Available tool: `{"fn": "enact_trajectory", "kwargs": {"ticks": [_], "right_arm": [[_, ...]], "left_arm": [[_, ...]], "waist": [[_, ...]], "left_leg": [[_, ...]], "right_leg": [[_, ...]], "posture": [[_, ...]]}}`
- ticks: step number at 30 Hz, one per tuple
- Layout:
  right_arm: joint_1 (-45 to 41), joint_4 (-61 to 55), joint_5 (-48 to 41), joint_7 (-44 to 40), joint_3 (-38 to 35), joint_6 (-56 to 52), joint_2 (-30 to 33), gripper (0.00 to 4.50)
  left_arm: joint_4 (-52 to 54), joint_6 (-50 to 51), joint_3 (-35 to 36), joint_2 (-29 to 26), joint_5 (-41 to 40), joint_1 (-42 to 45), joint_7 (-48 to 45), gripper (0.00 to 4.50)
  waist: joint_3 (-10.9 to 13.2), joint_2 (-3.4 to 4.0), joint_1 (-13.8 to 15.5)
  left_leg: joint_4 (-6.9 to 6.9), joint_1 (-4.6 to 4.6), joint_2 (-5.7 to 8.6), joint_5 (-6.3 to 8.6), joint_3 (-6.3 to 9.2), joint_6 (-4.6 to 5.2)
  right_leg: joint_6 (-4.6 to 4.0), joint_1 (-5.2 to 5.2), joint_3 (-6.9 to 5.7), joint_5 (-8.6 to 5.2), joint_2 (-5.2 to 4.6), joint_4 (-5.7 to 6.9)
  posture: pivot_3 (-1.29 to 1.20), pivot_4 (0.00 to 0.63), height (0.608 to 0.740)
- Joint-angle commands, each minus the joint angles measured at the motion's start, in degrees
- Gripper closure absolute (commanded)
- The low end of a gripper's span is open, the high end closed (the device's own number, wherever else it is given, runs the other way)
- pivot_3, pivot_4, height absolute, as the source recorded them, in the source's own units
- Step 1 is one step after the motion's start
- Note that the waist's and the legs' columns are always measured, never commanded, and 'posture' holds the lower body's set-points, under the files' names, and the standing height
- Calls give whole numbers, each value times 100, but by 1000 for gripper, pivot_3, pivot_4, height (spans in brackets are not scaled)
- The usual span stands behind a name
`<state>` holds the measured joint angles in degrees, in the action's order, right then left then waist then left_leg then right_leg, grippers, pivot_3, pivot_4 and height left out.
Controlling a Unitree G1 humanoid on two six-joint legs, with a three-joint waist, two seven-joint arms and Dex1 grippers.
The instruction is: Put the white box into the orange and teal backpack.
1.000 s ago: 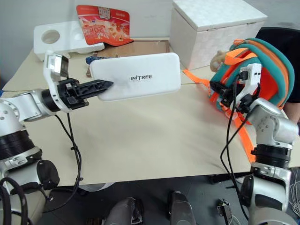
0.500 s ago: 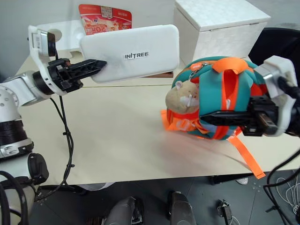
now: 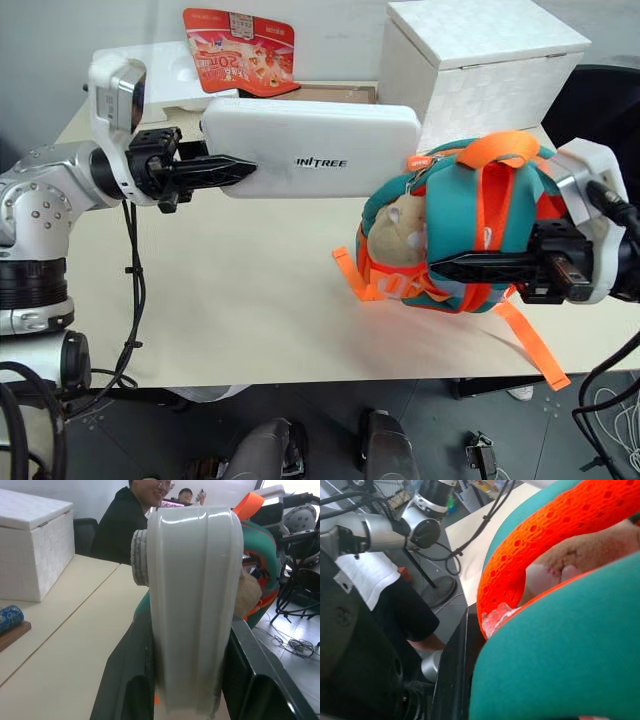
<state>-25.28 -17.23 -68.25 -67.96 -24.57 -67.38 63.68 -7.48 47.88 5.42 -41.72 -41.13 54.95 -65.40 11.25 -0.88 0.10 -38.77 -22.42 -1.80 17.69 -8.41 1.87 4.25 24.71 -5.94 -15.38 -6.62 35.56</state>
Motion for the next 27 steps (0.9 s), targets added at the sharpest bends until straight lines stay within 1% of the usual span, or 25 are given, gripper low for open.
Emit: {"fn": "enact_trajectory", "kwargs": {"ticks": [1, 6, 9, 11, 16, 21, 23, 25, 26, 27], "right_arm": [[10, 24, 5, -11, -27, 172, 21, 4492], [92, -14, 42, -25, 10, 287, 6, 4492], [128, -61, 72, -29, 71, 378, -9, 4492], [144, -107, 70, -17, 101, 425, -23, 4492], [206, -298, 60, 34, 187, 518, -113, 4492], [332, -492, 33, 161, 220, 611, -244, 4492], [349, -533, 31, 238, 241, 648, -301, 4492], [380, -582, 41, 406, 259, 687, -412, 4492], [392, -605, 35, 467, 264, 698, -443, 4492], [420, -631, 30, 520, 260, 714, -470, 4498]], "left_arm": [[-71, -233, -108, -233, 154, 339, -464, 3238], [-194, -606, -577, -339, 586, 443, -976, 3238], [-245, -1076, -946, -207, 1007, 456, -1122, 3238], [-337, -1276, -1093, -19, 1199, 542, -1093, 3238], [-787, -1972, -1497, 949, 1782, 888, -772, 3238], [-1475, -2445, -1681, 2351, 2192, 1229, 12, 3238], [-1642, -2563, -1725, 2661, 2363, 1263, 199, 3238], [-1834, -2503, -1829, 3087, 2547, 1272, 551, 3238], [-1876, -2466, -1842, 3205, 2598, 1269, 640, 3238], [-1878, -2393, -1814, 3280, 2626, 1256, 735, 2897]], "waist": [[1, -2, -3], [1, -2, -5], [1, -2, 4], [1, -2, 18], [2, -3, 109], [3, -5, 139], [3, -5, 134], [3, -5, 102], [3, -6, 102], [4, -6, 104]], "left_leg": [[-3, -2, 0, 1, 0, 3], [-9, -6, 0, 9, -1, 11], [-14, -6, 1, 10, -2, 12], [-20, -8, 0, 10, 1, 14], [-31, -17, 3, 16, 5, 26], [-35, -34, 5, 15, 9, 33], [-41, -49, 9, 13, 10, 41], [-42, -66, 10, 12, 0, 44], [-42, -67, 11, 11, -5, 45], [-42, -68, 13, 10, -8, 47]], "right_leg": [[0, 0, -1, 0, 0, 0], [1, 0, -4, 0, 0, -3], [1, -1, -6, 1, 1, -2], [2, -4, -6, 1, 0, -1], [11, -5, -3, 6, -3, -4], [15, 1, -11, 8, 0, -6], [23, 11, -16, 13, 6, -5], [32, 34, -19, 19, 5, -1], [32, 41, -22, 19, 5, 0], [32, 48, -27, 19, 5, -3]], "posture": [[0, 150, 740], [0, 150, 740], [0, 150, 740], [0, 150, 740], [0, 150, 740], [0, 150, 740], [0, 150, 740], [0, 150, 740], [0, 150, 740], [0, 150, 740]]}}
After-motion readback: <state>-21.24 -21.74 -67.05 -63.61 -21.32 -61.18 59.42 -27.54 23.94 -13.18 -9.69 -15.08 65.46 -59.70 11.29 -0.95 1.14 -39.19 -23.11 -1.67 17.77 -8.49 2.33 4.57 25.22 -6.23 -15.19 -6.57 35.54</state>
